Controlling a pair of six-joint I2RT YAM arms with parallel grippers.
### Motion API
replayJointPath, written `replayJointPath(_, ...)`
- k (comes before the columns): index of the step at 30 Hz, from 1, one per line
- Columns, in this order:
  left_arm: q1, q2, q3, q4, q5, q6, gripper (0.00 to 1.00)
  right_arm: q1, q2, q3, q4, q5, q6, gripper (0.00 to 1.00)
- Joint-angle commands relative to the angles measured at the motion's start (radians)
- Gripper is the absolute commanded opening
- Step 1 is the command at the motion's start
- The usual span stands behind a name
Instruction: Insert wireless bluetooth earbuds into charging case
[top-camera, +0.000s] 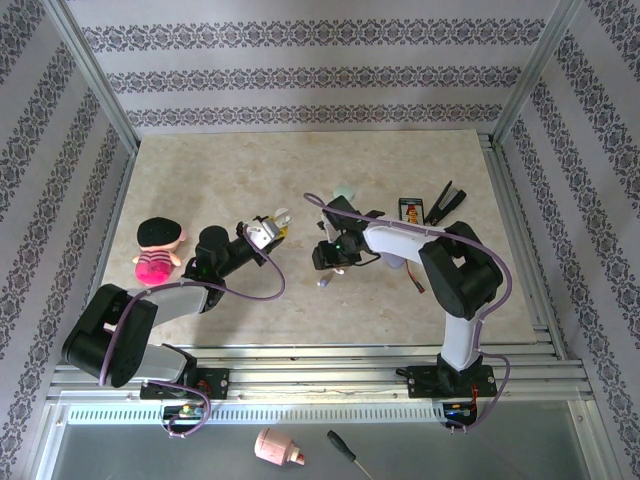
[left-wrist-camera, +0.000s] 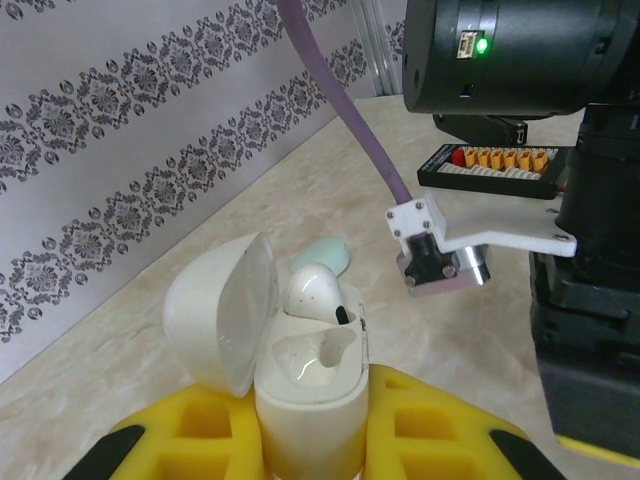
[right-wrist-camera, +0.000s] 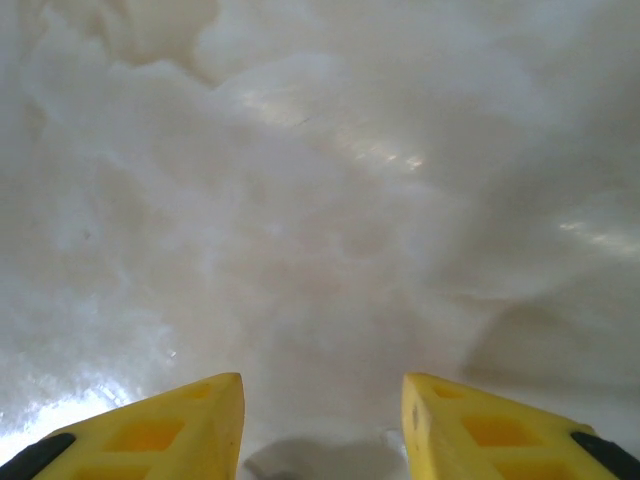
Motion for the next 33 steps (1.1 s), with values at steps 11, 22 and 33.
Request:
replayJointPath(11, -0.003, -0.029, -0.005, -0.026, -0.015, 0.016, 0.0, 0.072, -0.03, 0.0, -0.153, 0.02, -0.052, 0.44)
replayJointPath(22, -0.003, -0.037, -0.009, -0.03, -0.03, 0.019, 0.0, 0.092, -0.215, -0.129, -0.009, 0.099, 0.046, 0.49)
replayJointPath(33, 0.0, -0.028, -0.009, -0.017, -0.035, -0.001, 0.0, 0.103, -0.181, -0.187, 0.014, 0.01, 0.143, 0.49)
